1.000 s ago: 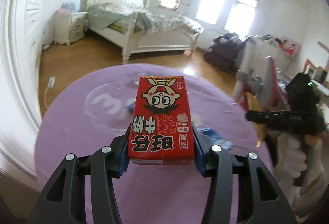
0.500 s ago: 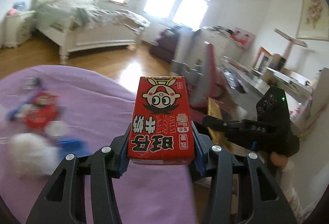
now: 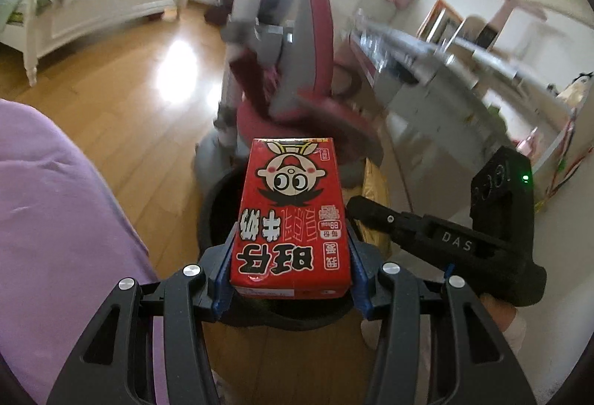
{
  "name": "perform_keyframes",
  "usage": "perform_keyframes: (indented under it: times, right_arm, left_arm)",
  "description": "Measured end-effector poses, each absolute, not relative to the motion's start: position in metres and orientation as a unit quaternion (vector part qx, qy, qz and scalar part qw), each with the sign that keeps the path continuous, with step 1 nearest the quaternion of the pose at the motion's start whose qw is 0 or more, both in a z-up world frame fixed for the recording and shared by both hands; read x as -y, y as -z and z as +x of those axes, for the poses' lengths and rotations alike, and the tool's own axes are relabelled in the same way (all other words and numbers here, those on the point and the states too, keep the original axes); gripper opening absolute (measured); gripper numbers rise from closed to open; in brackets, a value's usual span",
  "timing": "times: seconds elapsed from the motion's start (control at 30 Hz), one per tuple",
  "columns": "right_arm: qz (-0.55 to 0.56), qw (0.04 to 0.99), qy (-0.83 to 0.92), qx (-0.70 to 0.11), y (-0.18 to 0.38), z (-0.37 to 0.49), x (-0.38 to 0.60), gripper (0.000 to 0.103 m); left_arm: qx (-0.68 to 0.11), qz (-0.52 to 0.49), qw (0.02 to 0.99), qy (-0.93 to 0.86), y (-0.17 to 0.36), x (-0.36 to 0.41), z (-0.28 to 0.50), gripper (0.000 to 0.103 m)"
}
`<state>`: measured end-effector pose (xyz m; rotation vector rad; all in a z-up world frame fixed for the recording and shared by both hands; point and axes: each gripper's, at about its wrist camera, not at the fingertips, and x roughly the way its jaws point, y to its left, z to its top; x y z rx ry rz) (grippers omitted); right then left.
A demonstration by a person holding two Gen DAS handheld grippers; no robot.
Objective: Collect trash
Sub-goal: 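Carry red box and gold wrapper to the bin and release both, then move both open tools back to the table over the pompom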
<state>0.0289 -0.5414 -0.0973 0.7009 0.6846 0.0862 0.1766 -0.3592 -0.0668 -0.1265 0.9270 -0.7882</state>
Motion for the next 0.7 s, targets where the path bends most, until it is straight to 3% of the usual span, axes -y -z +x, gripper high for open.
perform_keyframes:
  times: [0.37, 0.43, 0.47, 0.5, 0.53, 0.57, 0.7]
  right_arm:
    - [0.365, 0.857, -0.005, -0.364, 0.152, 0.047, 0.571, 0.007]
    - [0.358, 0.857, 0.000, -0.371, 0.153, 0.048, 0.572, 0.019]
    - [0.353, 0.858, 0.003, -0.373, 0.154, 0.048, 0.573, 0.031]
    - [0.350, 0.859, 0.008, -0.374, 0.154, 0.048, 0.574, 0.051]
    - [0.349, 0.859, 0.019, -0.373, 0.154, 0.046, 0.576, 0.063]
    - [0.350, 0.861, 0.030, -0.367, 0.154, 0.044, 0.579, 0.080]
    - [0.346, 0.868, 0.050, -0.351, 0.150, 0.036, 0.582, 0.082]
  left_arm:
    - [-0.494, -0.032, 0.792, 0.357, 0.111, 0.402, 0.204, 0.051]
    - [-0.506, -0.033, 0.789, 0.347, 0.116, 0.404, 0.208, 0.055]
    - [-0.510, -0.037, 0.787, 0.344, 0.117, 0.407, 0.210, 0.067]
    - [-0.514, -0.044, 0.786, 0.340, 0.119, 0.407, 0.214, 0.072]
    - [-0.514, -0.052, 0.787, 0.337, 0.118, 0.405, 0.214, 0.078]
    - [-0.508, -0.060, 0.790, 0.338, 0.115, 0.402, 0.213, 0.078]
    - [-0.487, -0.064, 0.803, 0.337, 0.098, 0.390, 0.201, 0.078]
